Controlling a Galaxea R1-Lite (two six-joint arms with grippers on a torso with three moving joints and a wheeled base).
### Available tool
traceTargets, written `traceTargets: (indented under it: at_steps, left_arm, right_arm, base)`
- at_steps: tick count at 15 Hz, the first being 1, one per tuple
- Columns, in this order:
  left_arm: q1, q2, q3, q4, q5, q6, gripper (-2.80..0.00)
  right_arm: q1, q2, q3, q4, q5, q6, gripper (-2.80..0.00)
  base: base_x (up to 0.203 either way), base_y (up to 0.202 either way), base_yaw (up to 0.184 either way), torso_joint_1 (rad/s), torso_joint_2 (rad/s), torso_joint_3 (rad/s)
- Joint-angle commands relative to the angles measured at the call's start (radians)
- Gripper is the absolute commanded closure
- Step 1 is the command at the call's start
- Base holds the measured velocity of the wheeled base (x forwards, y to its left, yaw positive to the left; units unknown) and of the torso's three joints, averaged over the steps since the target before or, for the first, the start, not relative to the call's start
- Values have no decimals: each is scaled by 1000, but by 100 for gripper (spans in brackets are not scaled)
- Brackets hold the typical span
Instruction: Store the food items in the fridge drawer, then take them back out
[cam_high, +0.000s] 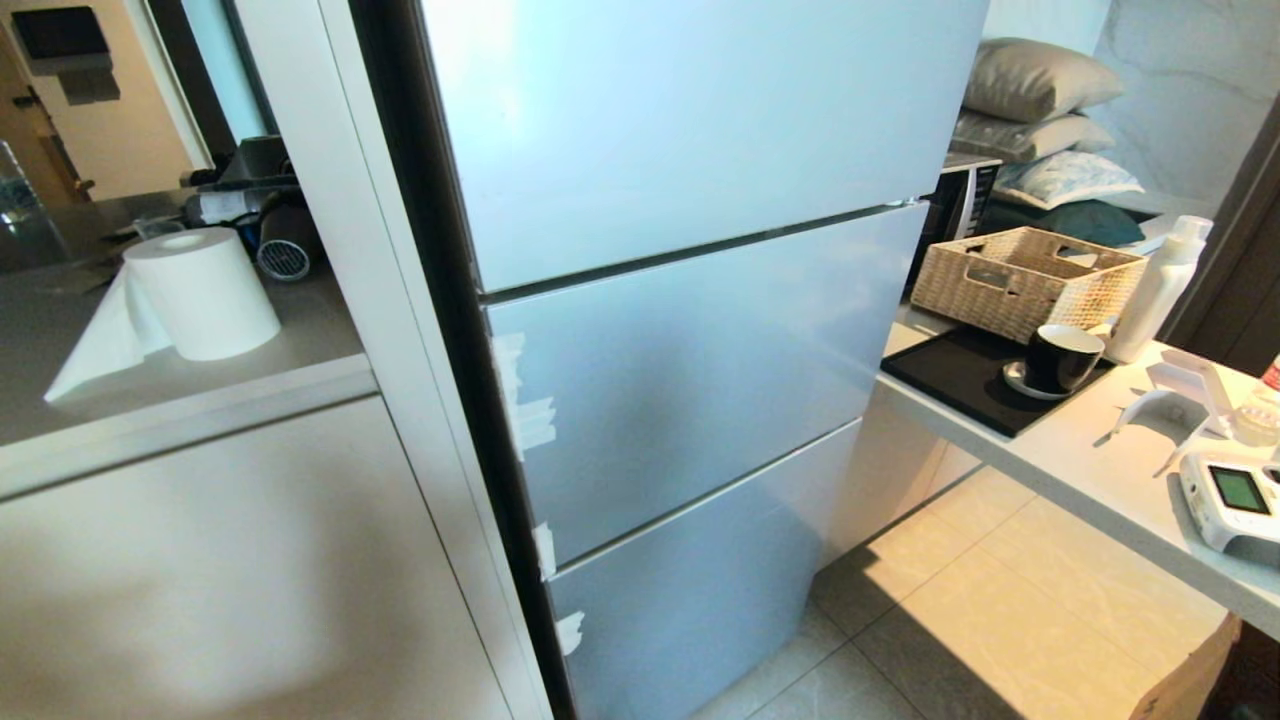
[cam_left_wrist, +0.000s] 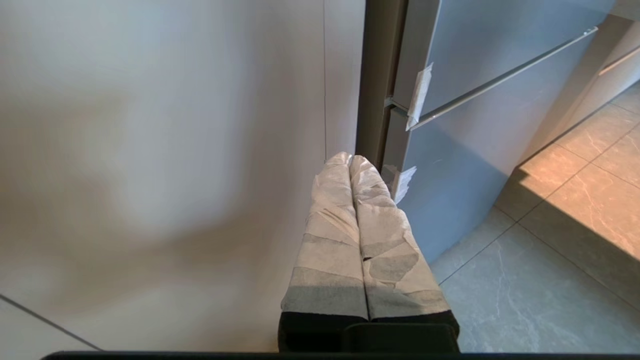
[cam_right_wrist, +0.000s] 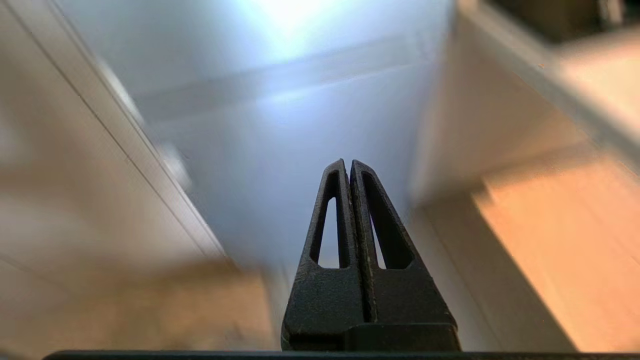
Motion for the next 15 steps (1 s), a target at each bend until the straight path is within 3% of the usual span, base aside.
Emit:
traceTargets:
  at_steps: [1,3,6,9,12,15]
  left_arm:
    - [0,2,0,1,2,-2,0]
    - [0,2,0,1,2,-3,0]
    - [0,2,0,1,2,-3,0]
    - [0,2,0,1,1,-5,0]
    - [-1,2,0,1,1,-5,0]
    - [0,2,0,1,2,-5,0]
  right_arm:
    - [-91,-143,58,140,-22,-23,0]
    - [-155,-177,64,142,-33,-60,0]
    - [-149,-310,65,180,-91,-118,0]
    - [-138,-409,66,195,-73,-210,0]
    - [-138,-407,68,193,-78,-92,0]
    - [-138,-407,68,193,-109,-58,0]
  base:
    - [0,0,0,0,0,0]
    - [0,0,0,0,0,0]
    - [0,0,0,0,0,0]
    - [0,0,0,0,0,0]
    - [0,0,0,0,0,0]
    - [0,0,0,0,0,0]
